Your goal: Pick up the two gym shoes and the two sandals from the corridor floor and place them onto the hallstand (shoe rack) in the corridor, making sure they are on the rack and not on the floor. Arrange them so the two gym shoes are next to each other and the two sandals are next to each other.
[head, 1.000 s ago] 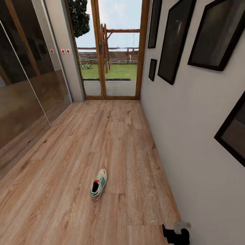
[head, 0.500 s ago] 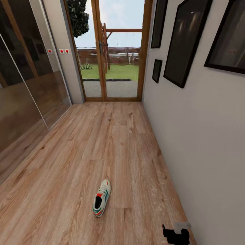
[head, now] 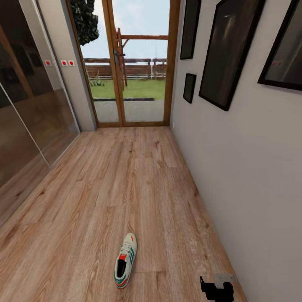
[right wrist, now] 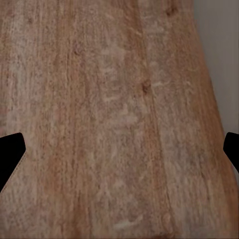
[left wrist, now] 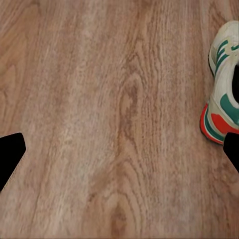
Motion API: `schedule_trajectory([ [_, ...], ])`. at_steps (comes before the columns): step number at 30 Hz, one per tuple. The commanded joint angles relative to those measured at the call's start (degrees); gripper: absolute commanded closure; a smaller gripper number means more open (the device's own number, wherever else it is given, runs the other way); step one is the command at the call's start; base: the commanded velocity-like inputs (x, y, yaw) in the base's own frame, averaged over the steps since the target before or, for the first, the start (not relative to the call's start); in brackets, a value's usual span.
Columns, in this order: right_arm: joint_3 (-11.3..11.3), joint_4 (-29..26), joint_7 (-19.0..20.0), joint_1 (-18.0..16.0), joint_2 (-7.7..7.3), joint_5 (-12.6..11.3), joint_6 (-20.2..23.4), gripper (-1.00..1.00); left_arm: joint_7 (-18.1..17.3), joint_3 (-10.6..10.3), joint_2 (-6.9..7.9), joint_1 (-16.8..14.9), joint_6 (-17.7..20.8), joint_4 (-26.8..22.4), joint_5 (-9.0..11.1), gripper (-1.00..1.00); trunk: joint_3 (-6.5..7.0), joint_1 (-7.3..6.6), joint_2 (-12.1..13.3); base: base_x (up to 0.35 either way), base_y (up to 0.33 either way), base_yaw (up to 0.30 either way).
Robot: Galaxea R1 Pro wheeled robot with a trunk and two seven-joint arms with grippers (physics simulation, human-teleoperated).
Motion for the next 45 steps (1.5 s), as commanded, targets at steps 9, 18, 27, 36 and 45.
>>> schedule_trajectory([
  [9,-0.5,0.1,-0.2,0.0,0.02,0.6,-0.2,-1.0,-0.6,0.1,0.0,0.0,0.0,0.0,0.6,-1.0,-0.04,0.0,0.0,0.021,0.013,-0.003],
  [18,-0.5,0.1,-0.2,0.0,0.02,0.6,-0.2,-1.0,-0.5,0.1,0.0,0.0,0.0,0.0,0.6,-1.0,-0.04,0.0,0.0,0.186,0.109,0.0],
  [27,-0.4,-0.2,-0.1,0.0,0.18,0.6,-0.2,-1.0,-0.5,0.3,-0.02,-0.1,0.2,0.0,0.4,-1.0,-0.04,0.0,0.0,0.052,0.028,0.0],
  [36,-0.3,-3.1,0.1,-0.1,0.59,0.6,-0.1,-1.0,1.5,0.0,-0.13,-1.0,0.9,-0.2,0.4,-1.0,-0.04,0.0,0.0,0.005,0.003,0.0],
  [45,2.6,-15.8,0.2,-0.1,0.94,0.6,0.5,-1.0,2.8,-0.2,-0.14,-6.7,4.5,-0.4,-1.0,-1.0,-0.04,0.0,0.0,0.0,0.0,0.0],
])
